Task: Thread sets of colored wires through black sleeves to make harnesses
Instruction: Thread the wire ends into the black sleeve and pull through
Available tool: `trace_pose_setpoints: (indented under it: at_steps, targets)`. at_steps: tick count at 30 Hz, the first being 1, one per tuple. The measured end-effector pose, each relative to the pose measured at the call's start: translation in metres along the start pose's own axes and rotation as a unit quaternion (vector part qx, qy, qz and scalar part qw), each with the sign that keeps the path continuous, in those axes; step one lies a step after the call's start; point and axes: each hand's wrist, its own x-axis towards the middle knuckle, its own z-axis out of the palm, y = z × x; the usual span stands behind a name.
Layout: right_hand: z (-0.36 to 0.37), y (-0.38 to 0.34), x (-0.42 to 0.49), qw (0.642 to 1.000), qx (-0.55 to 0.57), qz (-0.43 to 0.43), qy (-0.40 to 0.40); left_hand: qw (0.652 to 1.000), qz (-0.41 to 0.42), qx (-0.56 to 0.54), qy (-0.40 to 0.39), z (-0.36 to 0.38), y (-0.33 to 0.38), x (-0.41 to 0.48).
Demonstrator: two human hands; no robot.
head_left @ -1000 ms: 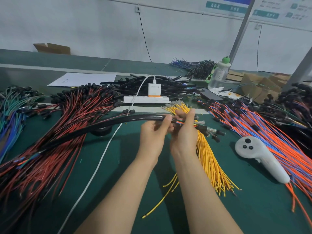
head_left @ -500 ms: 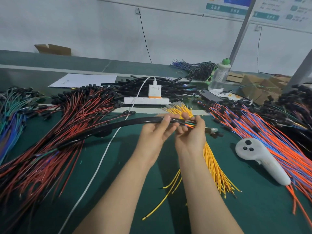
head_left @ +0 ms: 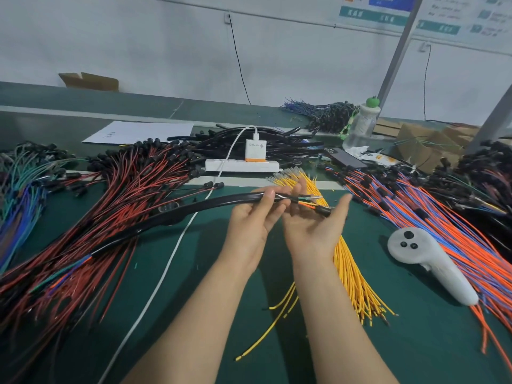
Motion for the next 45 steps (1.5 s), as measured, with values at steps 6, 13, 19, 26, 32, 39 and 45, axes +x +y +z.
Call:
trace_pose_setpoints:
  at_steps: [6, 13, 19, 26, 32, 39, 45]
  targets:
    - [0.001, -0.001, 0.004, 0.997, -0.016, -0.031, 0.063, 0.999, 0.005, 0.038, 0.0, 0.001, -0.009, 0.0]
    - [0.003, 0.007, 0.002, 0.995, -0.045, 0.007, 0.094, 0.995, -0.055, 0.086, 0.005, 0.007, -0.004, -0.005]
    - [0.002, -0.031, 0.014, 0.985, 0.075, -0.053, 0.147, 0.801, -0.05, 0.589, -0.092, 0.004, 0.05, -0.026]
    - [0.036, -0.056, 0.017, 0.991, 0.101, -0.035, 0.081, 0.665, -0.053, 0.706, -0.239, 0.045, 0.081, 0.008]
    - [0.089, -0.099, -0.007, 0.969, -0.22, -0.046, -0.099, 0.816, 0.123, 0.554, -0.112, 0.156, 0.125, 0.064]
    - [0.107, -0.216, -0.061, 0.594, -0.677, -0.435, 0.005, 0.967, 0.132, 0.176, -0.127, 0.334, 0.056, 0.07]
    - [0.021, -0.338, -0.04, 0.373, -0.749, -0.368, 0.405, 0.928, -0.163, 0.23, -0.242, 0.4, -0.093, 0.044]
